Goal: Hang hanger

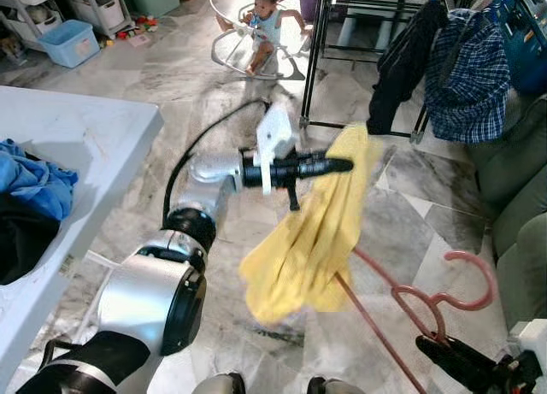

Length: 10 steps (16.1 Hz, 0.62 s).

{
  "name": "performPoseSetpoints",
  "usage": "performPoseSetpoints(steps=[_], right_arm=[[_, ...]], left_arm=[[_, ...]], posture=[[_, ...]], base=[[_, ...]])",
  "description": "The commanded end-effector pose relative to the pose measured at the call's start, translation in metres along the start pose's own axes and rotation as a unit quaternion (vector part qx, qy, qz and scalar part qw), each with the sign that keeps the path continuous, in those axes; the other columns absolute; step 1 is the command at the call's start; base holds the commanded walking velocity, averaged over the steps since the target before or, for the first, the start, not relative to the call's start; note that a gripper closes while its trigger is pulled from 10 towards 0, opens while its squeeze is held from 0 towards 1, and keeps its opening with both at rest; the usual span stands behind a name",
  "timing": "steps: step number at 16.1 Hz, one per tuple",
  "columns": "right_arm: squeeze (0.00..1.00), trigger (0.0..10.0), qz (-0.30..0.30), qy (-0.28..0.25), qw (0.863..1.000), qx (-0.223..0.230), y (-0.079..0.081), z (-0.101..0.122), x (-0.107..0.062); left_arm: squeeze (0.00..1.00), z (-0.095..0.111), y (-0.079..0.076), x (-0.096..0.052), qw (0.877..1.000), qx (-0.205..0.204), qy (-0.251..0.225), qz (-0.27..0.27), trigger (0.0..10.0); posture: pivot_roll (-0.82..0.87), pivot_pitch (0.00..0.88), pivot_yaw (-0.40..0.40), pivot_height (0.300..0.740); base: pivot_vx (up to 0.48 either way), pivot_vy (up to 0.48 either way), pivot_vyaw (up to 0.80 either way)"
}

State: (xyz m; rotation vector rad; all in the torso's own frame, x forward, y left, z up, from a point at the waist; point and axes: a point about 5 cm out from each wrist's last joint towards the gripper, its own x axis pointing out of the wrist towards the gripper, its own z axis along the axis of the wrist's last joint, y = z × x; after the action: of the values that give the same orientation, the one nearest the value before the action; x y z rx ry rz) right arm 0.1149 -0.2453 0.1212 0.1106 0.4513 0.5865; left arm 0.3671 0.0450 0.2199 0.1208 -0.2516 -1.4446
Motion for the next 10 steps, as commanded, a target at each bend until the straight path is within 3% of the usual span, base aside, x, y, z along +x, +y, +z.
performPoseSetpoints(steps=[1, 10], right_arm=[[0.00, 10.0, -0.004, 0.004, 1.000, 0.006, 0.001, -0.005, 0.002], [0.00, 10.0, -0.003, 0.010, 1.000, 0.005, -0.009, -0.009, 0.020]], left_arm=[[0.00, 0.018, 0.005, 0.003, 0.999, 0.021, -0.024, -0.007, 10.0], [0.00, 0.016, -0.016, 0.021, 0.994, 0.007, -0.062, -0.090, 10.0]], posture=[[-0.10, 0.162, 0.014, 0.740], [-0.08, 0.164, 0.002, 0.740]], base=[[0.000, 0.000, 0.00], [0.000, 0.000, 0.00]])
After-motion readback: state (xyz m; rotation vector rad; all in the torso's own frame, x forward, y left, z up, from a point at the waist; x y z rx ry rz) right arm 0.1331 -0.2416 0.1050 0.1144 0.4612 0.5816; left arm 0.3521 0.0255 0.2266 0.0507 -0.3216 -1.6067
